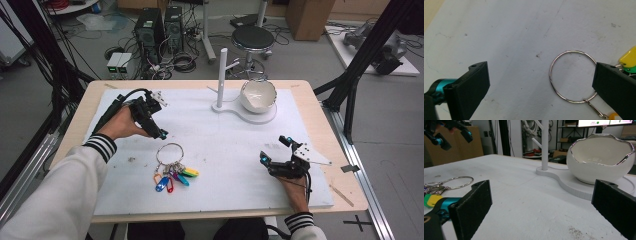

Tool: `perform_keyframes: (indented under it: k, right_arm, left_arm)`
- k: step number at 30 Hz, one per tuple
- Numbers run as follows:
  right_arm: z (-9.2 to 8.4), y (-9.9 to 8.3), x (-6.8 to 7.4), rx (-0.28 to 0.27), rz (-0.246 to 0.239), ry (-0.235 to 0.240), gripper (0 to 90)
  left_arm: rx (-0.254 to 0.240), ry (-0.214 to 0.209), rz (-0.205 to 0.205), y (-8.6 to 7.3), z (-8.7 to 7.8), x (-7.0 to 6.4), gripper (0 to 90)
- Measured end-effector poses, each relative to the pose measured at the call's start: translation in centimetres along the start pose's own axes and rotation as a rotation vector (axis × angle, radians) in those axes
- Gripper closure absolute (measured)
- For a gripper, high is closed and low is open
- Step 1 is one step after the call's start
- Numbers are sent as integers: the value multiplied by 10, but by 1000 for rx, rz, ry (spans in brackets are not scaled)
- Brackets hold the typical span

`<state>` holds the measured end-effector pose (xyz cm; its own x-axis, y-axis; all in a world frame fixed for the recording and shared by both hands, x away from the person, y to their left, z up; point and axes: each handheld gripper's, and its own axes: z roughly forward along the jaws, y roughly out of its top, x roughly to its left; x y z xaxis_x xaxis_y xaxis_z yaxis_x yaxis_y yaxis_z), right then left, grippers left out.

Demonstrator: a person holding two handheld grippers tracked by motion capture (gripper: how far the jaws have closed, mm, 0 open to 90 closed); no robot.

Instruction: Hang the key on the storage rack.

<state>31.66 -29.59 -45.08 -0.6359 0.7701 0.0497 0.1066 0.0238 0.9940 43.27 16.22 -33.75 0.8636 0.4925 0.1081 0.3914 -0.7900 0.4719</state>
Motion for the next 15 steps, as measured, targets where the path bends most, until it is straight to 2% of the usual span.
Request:
perform_keyframes:
  k: [6,15]
  right_arm:
    - [0,0,0,0,2,0,26]
    - [0,0,0,0,2,1,26]
  left_arm:
    - [88,-1,15,3,18,-1,22]
    - [171,-10,15,5,39,-2,23]
